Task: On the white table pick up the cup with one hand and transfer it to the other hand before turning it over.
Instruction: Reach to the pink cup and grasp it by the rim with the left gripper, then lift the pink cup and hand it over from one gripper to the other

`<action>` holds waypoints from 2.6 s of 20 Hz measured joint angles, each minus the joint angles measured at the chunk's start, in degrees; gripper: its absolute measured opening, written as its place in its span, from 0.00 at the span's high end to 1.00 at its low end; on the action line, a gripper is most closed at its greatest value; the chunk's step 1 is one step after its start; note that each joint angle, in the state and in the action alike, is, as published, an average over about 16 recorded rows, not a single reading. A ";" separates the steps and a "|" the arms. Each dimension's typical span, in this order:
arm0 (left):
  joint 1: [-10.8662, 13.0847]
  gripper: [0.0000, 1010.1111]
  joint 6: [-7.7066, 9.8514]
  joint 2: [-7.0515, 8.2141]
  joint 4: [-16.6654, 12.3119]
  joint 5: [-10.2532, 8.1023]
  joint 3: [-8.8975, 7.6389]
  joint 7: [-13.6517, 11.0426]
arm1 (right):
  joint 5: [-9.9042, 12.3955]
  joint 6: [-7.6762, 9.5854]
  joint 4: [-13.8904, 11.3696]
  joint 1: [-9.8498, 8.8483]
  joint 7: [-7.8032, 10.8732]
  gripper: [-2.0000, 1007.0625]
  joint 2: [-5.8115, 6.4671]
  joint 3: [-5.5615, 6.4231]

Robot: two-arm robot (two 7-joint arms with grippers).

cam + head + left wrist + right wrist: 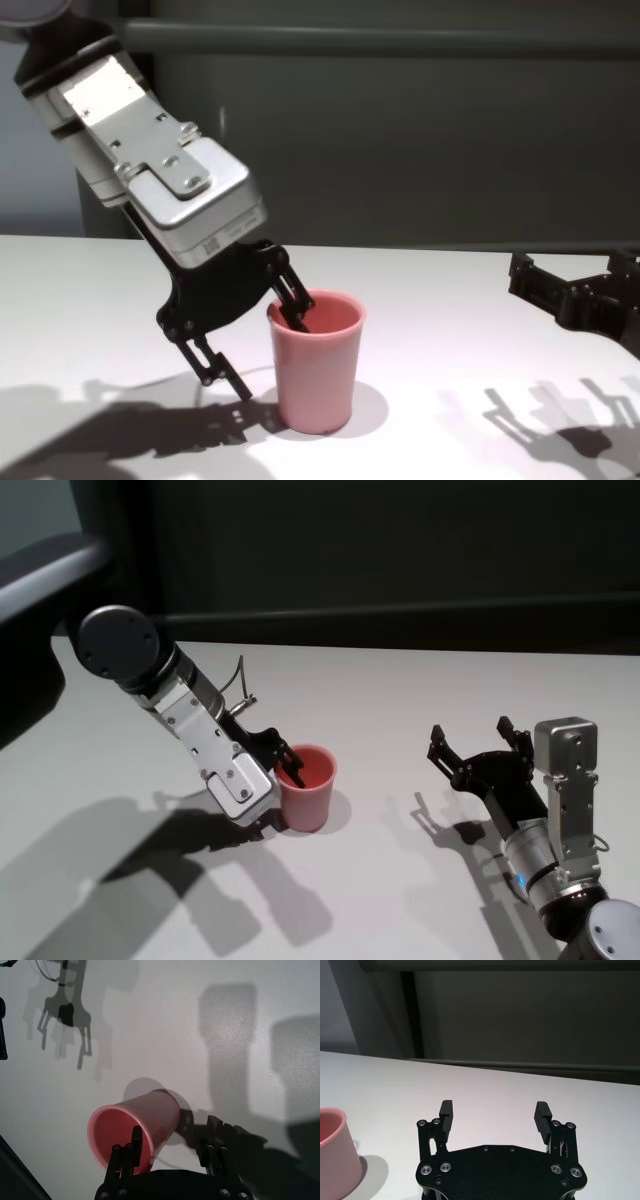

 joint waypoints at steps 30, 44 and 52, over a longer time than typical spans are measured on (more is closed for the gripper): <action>0.95 0.95 3.14 1.17 1.53 -10.60 -0.75 2.72 | 0.00 0.00 0.00 0.00 0.00 0.00 0.00 0.00; 8.82 0.95 10.33 4.80 2.18 -32.65 -13.71 8.81 | 0.00 0.00 0.00 0.00 0.00 0.00 0.00 0.00; 14.94 0.95 13.03 4.29 1.08 -46.19 -21.68 10.68 | 0.00 0.00 0.00 0.00 0.00 0.00 0.00 0.00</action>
